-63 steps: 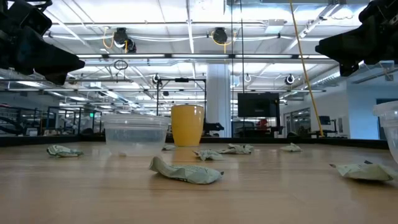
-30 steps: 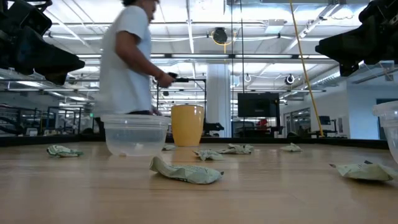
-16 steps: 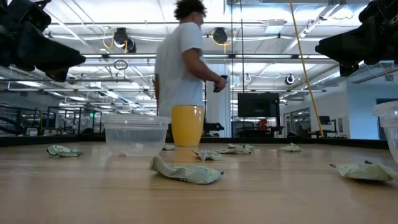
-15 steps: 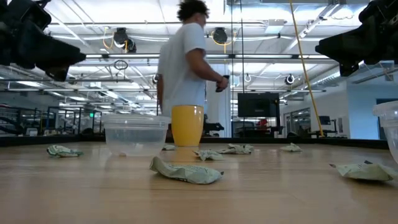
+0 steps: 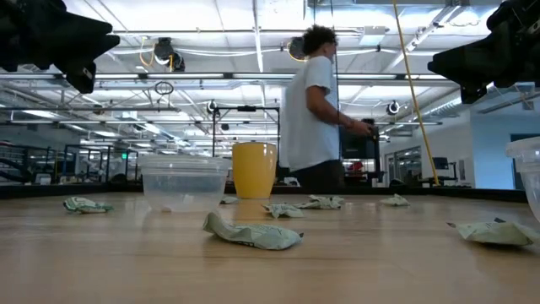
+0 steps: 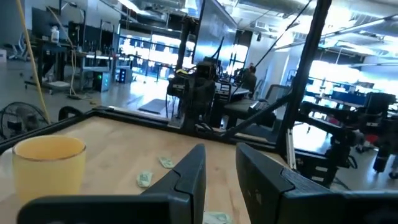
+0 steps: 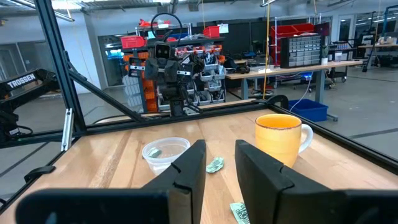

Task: Pick and place Stevia / Truvia into bins
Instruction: Put the green truvia packet into the top transparent container

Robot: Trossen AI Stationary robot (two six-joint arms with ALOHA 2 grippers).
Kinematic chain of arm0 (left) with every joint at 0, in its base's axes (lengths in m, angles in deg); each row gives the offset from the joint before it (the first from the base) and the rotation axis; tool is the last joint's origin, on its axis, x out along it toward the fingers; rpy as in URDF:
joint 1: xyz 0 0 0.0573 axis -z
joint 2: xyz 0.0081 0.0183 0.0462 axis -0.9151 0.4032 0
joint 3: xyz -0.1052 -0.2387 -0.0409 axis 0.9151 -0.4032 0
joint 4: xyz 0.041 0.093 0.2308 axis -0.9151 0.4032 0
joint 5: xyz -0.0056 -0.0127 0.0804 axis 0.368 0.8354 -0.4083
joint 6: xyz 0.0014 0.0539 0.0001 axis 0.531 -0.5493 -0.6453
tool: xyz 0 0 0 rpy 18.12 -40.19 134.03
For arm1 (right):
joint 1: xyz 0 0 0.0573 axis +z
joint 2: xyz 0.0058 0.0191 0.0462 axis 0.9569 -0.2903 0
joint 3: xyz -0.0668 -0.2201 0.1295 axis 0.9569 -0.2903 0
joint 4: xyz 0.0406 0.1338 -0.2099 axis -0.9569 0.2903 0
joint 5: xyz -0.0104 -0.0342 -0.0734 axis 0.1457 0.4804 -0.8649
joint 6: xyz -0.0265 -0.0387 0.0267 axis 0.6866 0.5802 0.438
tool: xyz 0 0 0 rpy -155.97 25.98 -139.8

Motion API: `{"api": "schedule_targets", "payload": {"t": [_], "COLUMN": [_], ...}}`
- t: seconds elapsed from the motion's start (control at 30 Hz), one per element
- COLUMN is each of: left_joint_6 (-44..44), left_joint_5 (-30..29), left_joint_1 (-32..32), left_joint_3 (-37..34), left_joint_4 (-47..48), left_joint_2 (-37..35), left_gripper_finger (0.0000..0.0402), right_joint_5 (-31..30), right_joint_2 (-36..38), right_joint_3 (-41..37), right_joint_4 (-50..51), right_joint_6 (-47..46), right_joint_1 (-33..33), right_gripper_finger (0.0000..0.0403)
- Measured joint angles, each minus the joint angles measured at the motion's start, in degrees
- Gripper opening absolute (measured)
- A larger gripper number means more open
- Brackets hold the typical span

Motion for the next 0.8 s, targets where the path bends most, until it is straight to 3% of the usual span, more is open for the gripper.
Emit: {"api": "schedule_targets", "payload": {"t": [0.27,0.47,0.53,0.67,0.8], "left_joint_6": [8.7,2.4,2.4,6.7,18.8], "left_joint_5": [-9.8,-21.6,-22.3,-17.8,-14.6], "left_joint_1": [0.0,0.0,0.0,0.1,0.1], "left_joint_3": [0.0,6.1,9.8,17.9,23.7], "left_joint_4": [-3.6,-2.5,2.2,18.1,33.3], "left_joint_2": [0.0,1.0,3.4,12.7,24.1], "left_gripper_finger": [0.0093,0.0093,0.0093,0.0093,0.0093], "right_joint_5": [0.0,0.0,0.0,0.0,0.0], "right_joint_2": [0.0,0.0,0.0,0.0,0.0], "right_joint_3": [0.0,0.0,0.0,0.0,0.0], "right_joint_4": [0.0,0.0,0.0,0.0,0.0], "right_joint_6": [0.0,0.0,0.0,0.0,0.0], "right_joint_1": [0.0,0.0,0.0,0.0,0.0], "right_gripper_finger": [0.0082,0.0082,0.0082,0.0082,0.0082]}}
